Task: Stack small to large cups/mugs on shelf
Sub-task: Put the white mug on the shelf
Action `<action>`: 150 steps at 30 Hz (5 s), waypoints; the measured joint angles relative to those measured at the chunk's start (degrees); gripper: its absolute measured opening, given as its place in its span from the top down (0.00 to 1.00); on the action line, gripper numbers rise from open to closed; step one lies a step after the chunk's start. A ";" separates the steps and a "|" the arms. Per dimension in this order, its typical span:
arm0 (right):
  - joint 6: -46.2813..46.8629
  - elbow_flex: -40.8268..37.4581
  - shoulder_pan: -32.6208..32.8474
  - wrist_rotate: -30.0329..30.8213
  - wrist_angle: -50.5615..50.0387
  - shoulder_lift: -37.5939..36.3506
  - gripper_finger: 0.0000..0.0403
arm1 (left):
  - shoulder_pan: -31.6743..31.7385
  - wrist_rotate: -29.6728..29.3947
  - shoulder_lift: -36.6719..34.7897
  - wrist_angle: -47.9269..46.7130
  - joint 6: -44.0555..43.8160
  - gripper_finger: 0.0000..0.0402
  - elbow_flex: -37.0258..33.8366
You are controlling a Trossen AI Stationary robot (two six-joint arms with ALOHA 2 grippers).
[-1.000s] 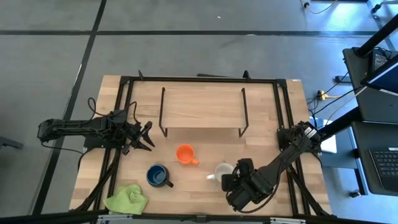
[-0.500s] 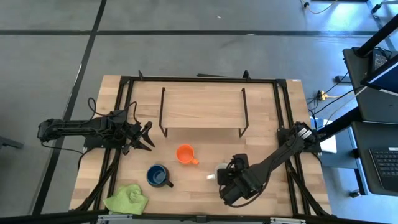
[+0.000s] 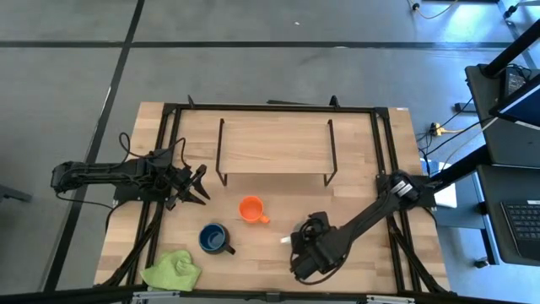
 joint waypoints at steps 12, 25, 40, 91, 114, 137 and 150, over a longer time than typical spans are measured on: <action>-0.34 0.09 -0.32 2.46 -0.45 0.63 0.90 | 0.00 -0.02 0.01 0.01 0.02 0.75 0.00; -17.31 -0.02 -2.01 2.69 -2.16 0.80 0.83 | -0.01 0.00 0.01 0.01 0.01 0.75 0.00; -41.69 0.09 -4.49 5.59 3.28 -0.83 0.89 | -0.01 0.00 0.00 0.01 0.02 0.75 0.01; -56.61 6.06 -12.18 16.85 10.84 -0.94 0.49 | 0.00 -0.02 0.00 0.02 0.01 0.75 0.00; -20.65 14.39 -10.43 -6.60 3.79 -1.12 0.49 | 0.00 -0.02 0.00 0.02 0.02 0.75 0.00; 9.33 16.96 -12.20 -11.36 -3.46 2.16 0.49 | -0.02 0.00 0.01 0.02 0.01 0.75 0.00; 9.51 15.87 -11.73 -12.87 -5.88 2.64 0.49 | 0.00 -0.02 0.02 0.01 0.01 0.75 0.01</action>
